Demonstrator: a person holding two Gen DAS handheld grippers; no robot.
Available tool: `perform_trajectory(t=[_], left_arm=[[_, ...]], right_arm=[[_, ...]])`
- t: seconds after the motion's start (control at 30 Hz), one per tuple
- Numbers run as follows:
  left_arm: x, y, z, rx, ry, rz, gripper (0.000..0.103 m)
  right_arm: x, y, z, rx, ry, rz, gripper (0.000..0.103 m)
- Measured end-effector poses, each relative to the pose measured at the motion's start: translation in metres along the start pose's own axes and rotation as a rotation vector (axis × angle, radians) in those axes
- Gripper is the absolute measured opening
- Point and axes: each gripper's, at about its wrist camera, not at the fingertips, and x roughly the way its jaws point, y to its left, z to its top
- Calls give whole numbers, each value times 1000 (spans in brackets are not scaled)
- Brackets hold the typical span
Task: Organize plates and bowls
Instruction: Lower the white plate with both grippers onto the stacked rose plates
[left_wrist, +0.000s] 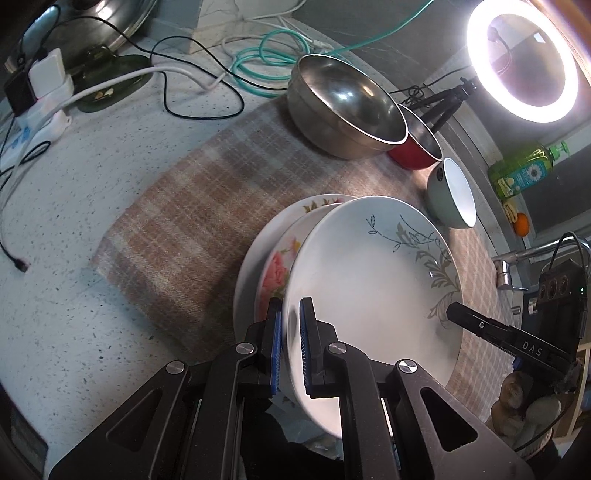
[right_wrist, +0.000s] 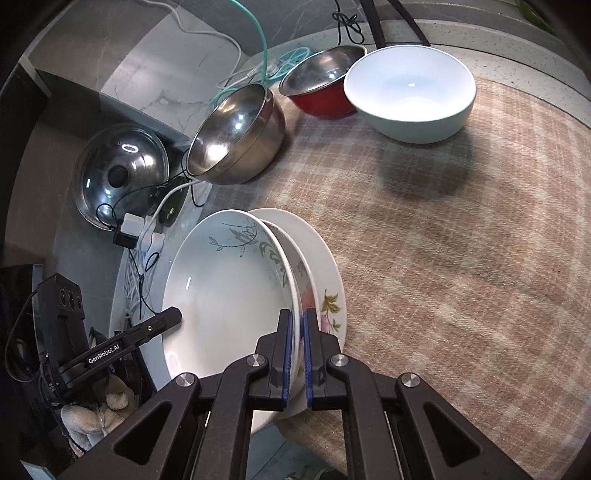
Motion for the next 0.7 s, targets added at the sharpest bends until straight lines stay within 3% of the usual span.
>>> perform_trajectory(t=[0.7], left_arm=[[11, 6, 3, -4, 15, 4, 7]], right_arm=[[12, -2, -2, 6, 24, -23, 6]])
